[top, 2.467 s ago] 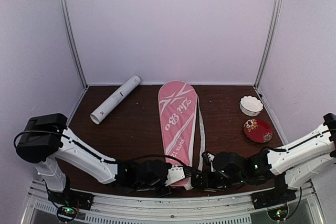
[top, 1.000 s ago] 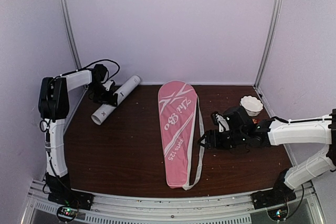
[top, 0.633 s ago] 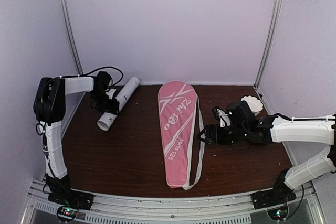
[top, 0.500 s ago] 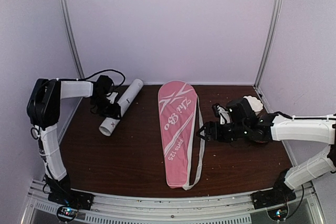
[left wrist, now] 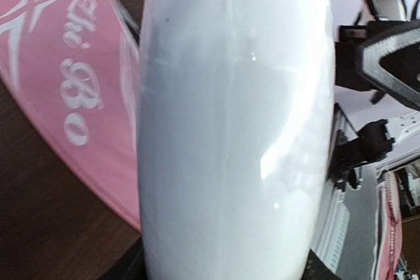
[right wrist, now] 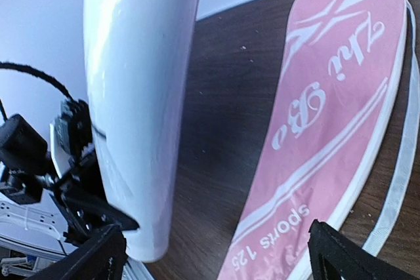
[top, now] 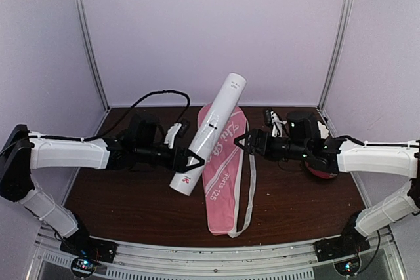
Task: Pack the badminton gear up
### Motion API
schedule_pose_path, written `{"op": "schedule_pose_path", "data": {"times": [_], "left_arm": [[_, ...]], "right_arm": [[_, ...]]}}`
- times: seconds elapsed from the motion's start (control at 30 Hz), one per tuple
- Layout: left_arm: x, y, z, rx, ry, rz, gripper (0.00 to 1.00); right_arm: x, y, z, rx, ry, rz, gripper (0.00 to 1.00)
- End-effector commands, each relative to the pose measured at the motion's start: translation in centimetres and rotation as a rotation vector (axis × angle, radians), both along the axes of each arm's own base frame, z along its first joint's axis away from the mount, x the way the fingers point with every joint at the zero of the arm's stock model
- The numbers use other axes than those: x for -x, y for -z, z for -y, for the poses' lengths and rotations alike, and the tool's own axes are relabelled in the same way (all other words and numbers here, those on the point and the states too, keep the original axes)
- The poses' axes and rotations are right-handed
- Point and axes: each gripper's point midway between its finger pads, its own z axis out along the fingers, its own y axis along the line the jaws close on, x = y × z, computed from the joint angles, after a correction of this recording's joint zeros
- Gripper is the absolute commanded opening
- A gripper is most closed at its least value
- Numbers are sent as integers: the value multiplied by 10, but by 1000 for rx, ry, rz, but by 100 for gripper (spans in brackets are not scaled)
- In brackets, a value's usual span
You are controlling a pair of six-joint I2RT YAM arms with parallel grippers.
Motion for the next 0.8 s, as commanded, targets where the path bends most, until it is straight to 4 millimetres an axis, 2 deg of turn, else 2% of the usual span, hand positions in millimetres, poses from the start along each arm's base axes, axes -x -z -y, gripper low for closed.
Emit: {"op": "schedule_pose_path", "data": {"times": [0.0, 0.1, 0.27, 0.33, 0.53, 0.57, 0.67, 0.77], "left_arm": [[23, -73, 47, 297, 87, 103, 44], [39, -84, 68, 370, 149, 90, 44], [56, -91, 94, 463, 221, 47, 44], [60, -91, 101, 485, 236, 23, 44], [63, -94, 110, 533, 253, 7, 45], [66, -95, 112, 525, 260, 14, 46], [71, -93, 115, 497, 266, 32, 55], [68, -91, 106, 482, 223, 53, 74]], "right_arm": [[4, -53, -15, -189, -48, 137, 100], [11, -59, -18, -224, -68, 163, 99], [14, -62, -19, -276, -72, 168, 90], [15, -63, -17, -286, -73, 174, 87], [17, -64, -15, -288, -73, 178, 87], [16, -63, -15, -289, -68, 175, 85], [13, -61, -15, -292, -54, 161, 69], [12, -58, -10, -280, -45, 136, 58]]}}
